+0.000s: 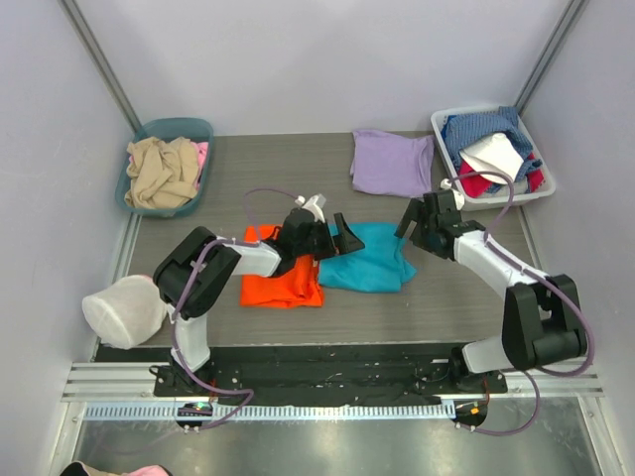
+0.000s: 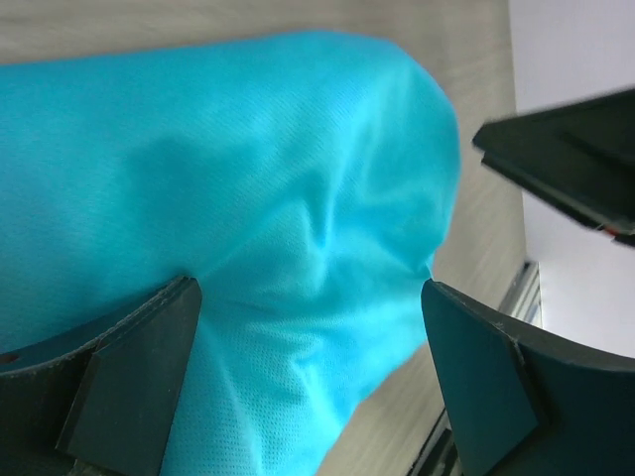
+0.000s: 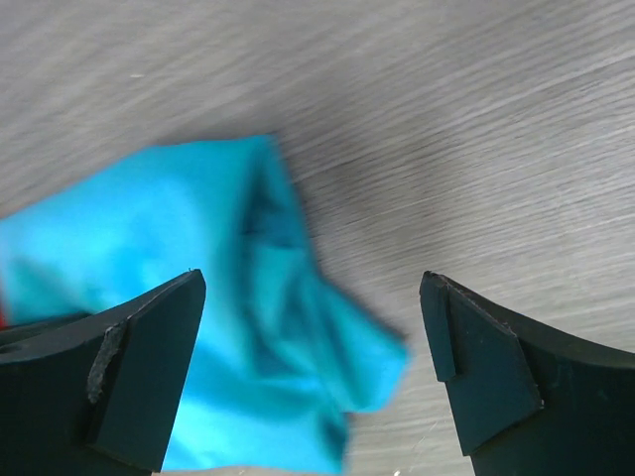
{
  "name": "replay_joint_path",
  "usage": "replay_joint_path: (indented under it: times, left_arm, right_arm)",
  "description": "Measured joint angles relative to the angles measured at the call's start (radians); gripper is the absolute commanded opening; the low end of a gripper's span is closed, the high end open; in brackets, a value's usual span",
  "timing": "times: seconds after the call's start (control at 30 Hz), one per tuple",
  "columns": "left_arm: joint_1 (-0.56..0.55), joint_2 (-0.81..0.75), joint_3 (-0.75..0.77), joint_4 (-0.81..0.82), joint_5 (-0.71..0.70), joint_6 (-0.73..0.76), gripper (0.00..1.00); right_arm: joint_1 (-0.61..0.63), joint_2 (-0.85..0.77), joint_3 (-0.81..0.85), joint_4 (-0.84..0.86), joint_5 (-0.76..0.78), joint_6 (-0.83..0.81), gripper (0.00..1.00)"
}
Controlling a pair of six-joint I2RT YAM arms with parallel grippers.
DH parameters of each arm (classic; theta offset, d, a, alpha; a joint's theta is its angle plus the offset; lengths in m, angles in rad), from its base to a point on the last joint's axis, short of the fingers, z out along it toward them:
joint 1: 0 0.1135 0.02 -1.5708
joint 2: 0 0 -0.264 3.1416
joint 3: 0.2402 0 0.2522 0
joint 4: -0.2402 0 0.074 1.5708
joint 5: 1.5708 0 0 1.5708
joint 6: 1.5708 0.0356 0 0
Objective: Fold and stack the t-shirts
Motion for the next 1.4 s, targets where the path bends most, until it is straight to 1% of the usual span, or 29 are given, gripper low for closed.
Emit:
replay_joint_path:
  times: [0.13, 0.3, 0.57, 0.73, 0.93, 1.03, 1.13, 1.4]
  left_arm:
    - [0.086, -0.014, -0.009, -0.031, 0.023, 0.010, 1.00]
    - [0.147, -0.032, -0.011, -0.068, 0.032, 0.034, 1.00]
    - [0.153, -0.033, -0.011, -0.075, 0.053, 0.050, 1.00]
    - [0.153, -0.033, -0.011, -0.076, 0.059, 0.052, 1.00]
    - [0.153, -0.033, -0.011, -0.077, 0.061, 0.054, 1.00]
    - [0.153, -0.033, -0.011, -0.077, 0.065, 0.055, 1.00]
    - [0.153, -0.033, -0.011, -0.077, 0.066, 0.054, 1.00]
    - [0.153, -0.033, -0.011, -0.077, 0.069, 0.054, 1.00]
  right_arm:
    - [-0.044, 0.088, -0.011, 0.048, -0.057, -0.021, 1.00]
    - [-0.061, 0.135, -0.075, 0.172, -0.181, -0.023, 1.00]
    - [-0.079, 0.145, -0.176, 0.437, -0.369, -0.011, 1.00]
    - [-0.085, 0.213, -0.183, 0.587, -0.474, 0.000, 1.00]
    - [-0.088, 0.300, -0.167, 0.719, -0.599, 0.006, 1.00]
    - [-0.090, 0.328, -0.155, 0.747, -0.646, 0.007, 1.00]
    - [-0.090, 0.332, -0.151, 0.745, -0.662, 0.000, 1.00]
    - [-0.090, 0.331, -0.132, 0.689, -0.688, -0.030, 1.00]
